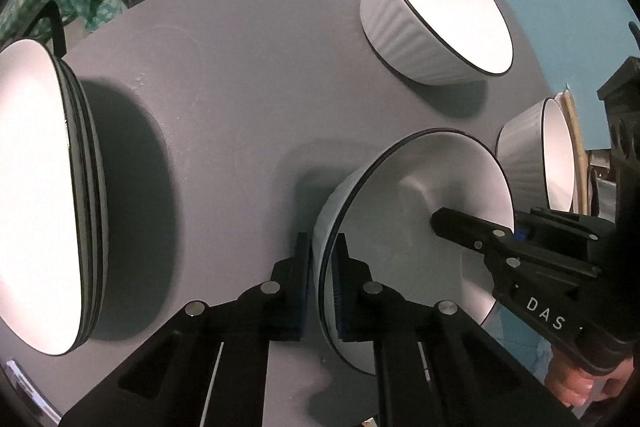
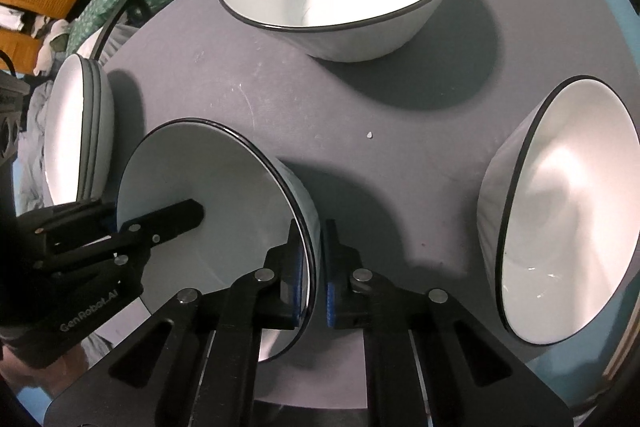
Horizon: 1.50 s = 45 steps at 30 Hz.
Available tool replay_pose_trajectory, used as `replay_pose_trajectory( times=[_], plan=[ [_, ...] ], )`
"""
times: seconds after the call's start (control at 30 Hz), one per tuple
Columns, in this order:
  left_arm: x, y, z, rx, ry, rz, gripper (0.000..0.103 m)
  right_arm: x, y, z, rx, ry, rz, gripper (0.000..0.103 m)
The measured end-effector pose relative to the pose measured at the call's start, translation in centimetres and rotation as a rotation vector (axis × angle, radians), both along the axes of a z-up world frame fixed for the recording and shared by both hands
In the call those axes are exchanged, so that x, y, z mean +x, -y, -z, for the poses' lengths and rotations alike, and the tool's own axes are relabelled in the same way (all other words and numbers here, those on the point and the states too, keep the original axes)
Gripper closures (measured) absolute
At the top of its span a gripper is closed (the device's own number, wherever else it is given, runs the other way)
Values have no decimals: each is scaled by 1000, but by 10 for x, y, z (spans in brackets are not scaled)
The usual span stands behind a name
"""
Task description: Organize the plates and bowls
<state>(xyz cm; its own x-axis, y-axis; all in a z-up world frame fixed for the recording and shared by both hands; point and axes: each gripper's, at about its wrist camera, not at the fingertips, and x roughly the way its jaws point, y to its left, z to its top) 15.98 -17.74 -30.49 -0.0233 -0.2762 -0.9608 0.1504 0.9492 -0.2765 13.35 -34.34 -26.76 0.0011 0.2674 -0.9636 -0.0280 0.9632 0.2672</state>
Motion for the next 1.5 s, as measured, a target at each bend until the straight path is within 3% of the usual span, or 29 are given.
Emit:
replay_pose_trajectory(
  times=[0.5,1.03,1.5],
  plan=[
    [-8,2,-31,10,27,-36,96,0,-6,-18,-11,20,10,96],
    [41,27,-90,-11,132,-29,96,30,21,-72,-37,107,45,96],
    [107,51,-75,44,143,-52,96,97,37,-67,-55,116,34,96]
  ],
)
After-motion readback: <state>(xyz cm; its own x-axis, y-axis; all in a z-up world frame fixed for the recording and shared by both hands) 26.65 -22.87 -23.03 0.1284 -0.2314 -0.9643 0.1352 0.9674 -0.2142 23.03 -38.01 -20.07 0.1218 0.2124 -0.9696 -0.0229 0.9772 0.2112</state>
